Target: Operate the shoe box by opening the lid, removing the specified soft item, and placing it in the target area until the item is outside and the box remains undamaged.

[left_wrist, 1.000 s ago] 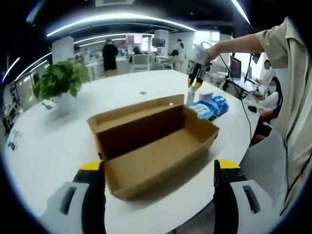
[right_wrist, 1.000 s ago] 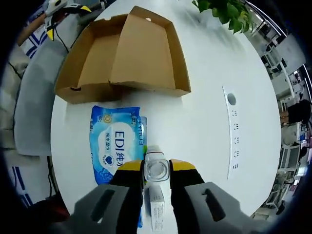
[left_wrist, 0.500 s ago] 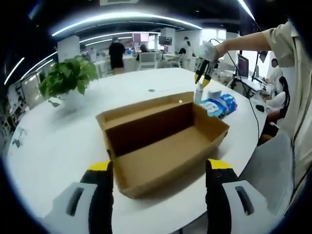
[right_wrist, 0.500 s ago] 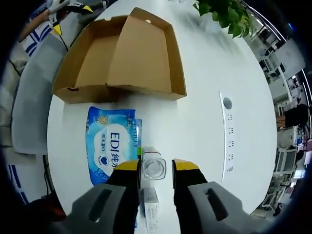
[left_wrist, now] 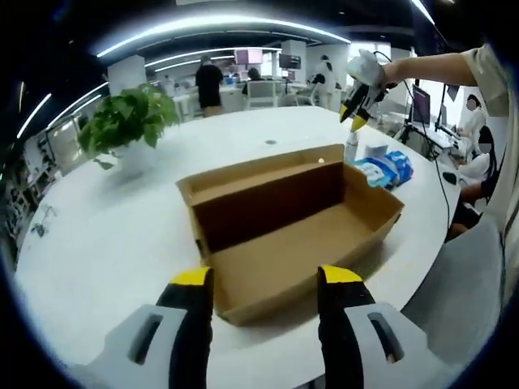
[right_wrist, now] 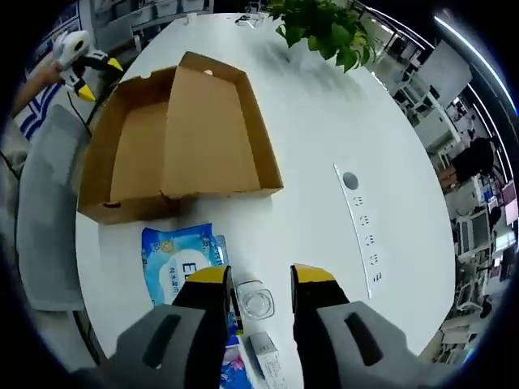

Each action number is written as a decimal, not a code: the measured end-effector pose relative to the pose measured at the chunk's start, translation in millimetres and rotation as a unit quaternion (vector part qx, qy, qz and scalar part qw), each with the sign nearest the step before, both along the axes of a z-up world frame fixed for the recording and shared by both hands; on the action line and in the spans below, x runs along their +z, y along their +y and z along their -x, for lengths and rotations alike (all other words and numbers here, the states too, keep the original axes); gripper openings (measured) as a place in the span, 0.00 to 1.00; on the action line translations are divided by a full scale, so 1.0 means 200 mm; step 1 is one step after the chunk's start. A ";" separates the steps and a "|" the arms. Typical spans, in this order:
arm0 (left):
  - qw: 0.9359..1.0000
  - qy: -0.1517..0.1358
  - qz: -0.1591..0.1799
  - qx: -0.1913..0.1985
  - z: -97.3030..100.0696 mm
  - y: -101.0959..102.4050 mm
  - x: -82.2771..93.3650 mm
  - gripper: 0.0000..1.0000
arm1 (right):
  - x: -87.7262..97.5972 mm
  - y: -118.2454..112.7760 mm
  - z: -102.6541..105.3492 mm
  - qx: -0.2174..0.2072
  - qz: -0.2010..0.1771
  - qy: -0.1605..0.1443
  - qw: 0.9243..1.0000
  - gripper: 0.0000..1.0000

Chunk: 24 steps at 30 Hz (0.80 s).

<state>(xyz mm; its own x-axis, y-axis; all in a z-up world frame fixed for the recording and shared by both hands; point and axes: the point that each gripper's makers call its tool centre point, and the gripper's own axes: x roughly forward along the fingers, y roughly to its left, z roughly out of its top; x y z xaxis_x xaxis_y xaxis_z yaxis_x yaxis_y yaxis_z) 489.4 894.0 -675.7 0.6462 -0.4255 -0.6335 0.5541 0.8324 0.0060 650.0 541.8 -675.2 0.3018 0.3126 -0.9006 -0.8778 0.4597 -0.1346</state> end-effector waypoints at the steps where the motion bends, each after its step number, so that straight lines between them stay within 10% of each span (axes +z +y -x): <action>1: 1.000 0.003 -0.003 0.007 -0.01 0.02 -0.01 0.47 | 0.00 0.01 0.00 -0.009 -0.007 0.001 1.000 0.27; 19: 0.991 0.051 0.001 0.121 -0.05 0.20 -0.14 0.15 | -0.08 0.19 -0.15 -0.169 -0.109 0.040 0.979 0.21; 24: 0.989 0.060 0.009 0.133 -0.05 0.21 -0.16 0.07 | -0.12 0.22 -0.20 -0.233 -0.147 0.058 0.960 0.17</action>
<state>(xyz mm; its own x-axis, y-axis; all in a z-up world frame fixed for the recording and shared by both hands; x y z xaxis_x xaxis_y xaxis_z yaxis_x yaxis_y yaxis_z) 499.0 935.6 -708.6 0.6578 -0.2625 -0.7060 0.3119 0.9481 -0.0619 689.9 586.1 -698.7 0.3731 0.4138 -0.8304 -0.5695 0.8087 0.1472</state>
